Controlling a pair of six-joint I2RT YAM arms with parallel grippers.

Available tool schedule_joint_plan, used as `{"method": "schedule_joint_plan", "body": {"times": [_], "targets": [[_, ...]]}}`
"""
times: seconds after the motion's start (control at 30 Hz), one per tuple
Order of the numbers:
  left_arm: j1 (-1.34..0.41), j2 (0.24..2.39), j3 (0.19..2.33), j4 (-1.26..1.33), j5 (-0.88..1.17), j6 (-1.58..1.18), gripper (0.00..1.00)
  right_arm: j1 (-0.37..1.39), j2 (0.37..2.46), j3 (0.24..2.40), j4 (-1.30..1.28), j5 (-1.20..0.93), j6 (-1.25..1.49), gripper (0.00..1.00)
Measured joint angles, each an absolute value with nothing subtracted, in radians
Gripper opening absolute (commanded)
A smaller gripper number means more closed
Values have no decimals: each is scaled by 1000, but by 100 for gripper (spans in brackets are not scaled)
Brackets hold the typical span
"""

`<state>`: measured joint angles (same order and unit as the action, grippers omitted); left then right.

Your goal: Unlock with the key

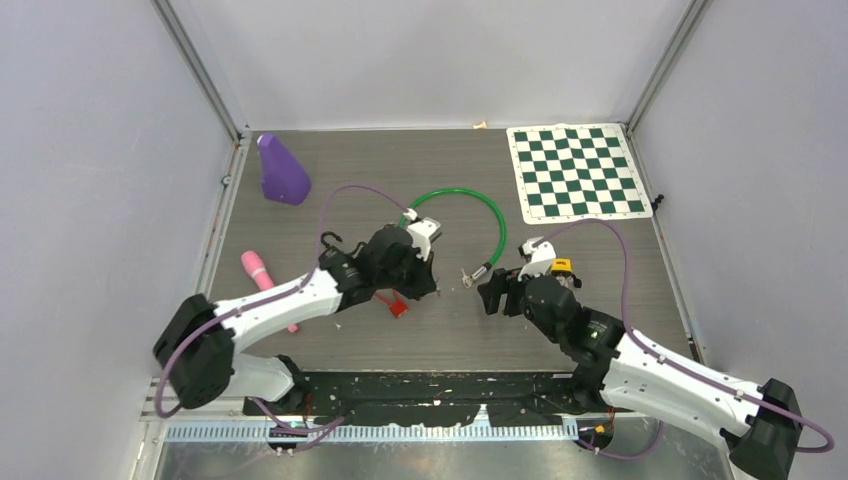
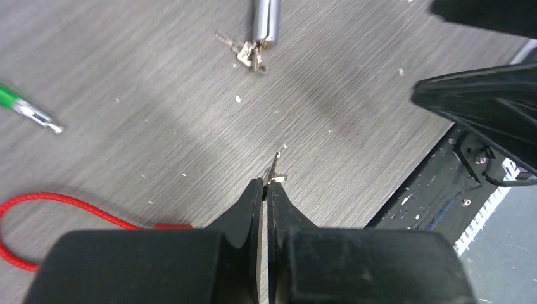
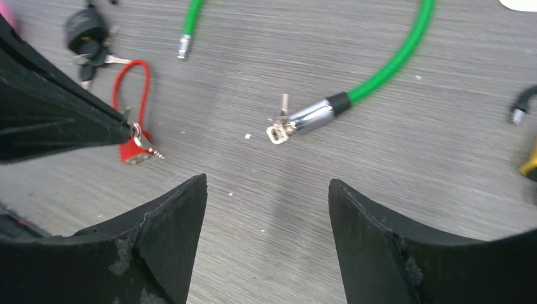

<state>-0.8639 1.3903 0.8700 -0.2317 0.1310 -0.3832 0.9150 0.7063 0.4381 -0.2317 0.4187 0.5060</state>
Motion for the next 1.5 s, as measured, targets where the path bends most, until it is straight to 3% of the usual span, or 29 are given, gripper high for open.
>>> {"method": "schedule_joint_plan", "body": {"times": [0.37, 0.43, 0.5, 0.83, 1.13, 1.3, 1.33, 1.37, 1.5], "targets": [[-864, 996, 659, 70, 135, -348, 0, 918, 521, 261, 203, 167, 262, 77], [-864, 961, 659, 101, 135, -376, 0, 928, 533, 250, 301, 123, 194, 86], [-864, 940, 659, 117, 133, -418, 0, 947, 555, 242, 379, 101, 124, 87], [-864, 925, 689, 23, 120, -676, 0, 1121, 738, 242, 633, 181, -355, 83], [-864, 927, 716, -35, 139, -805, 0, 1195, 890, 278, 801, 235, -584, 74], [-864, 927, 716, -50, 143, -836, 0, 1211, 960, 307, 852, 235, -628, 61], [-864, 927, 716, -52, 143, -838, 11, 1212, 968, 312, 854, 235, -631, 59], [-864, 927, 716, -54, 143, -841, 0, 1214, 976, 319, 854, 235, -634, 55], [-864, 927, 716, -57, 143, -858, 0, 1216, 1000, 336, 859, 234, -641, 43]]}}
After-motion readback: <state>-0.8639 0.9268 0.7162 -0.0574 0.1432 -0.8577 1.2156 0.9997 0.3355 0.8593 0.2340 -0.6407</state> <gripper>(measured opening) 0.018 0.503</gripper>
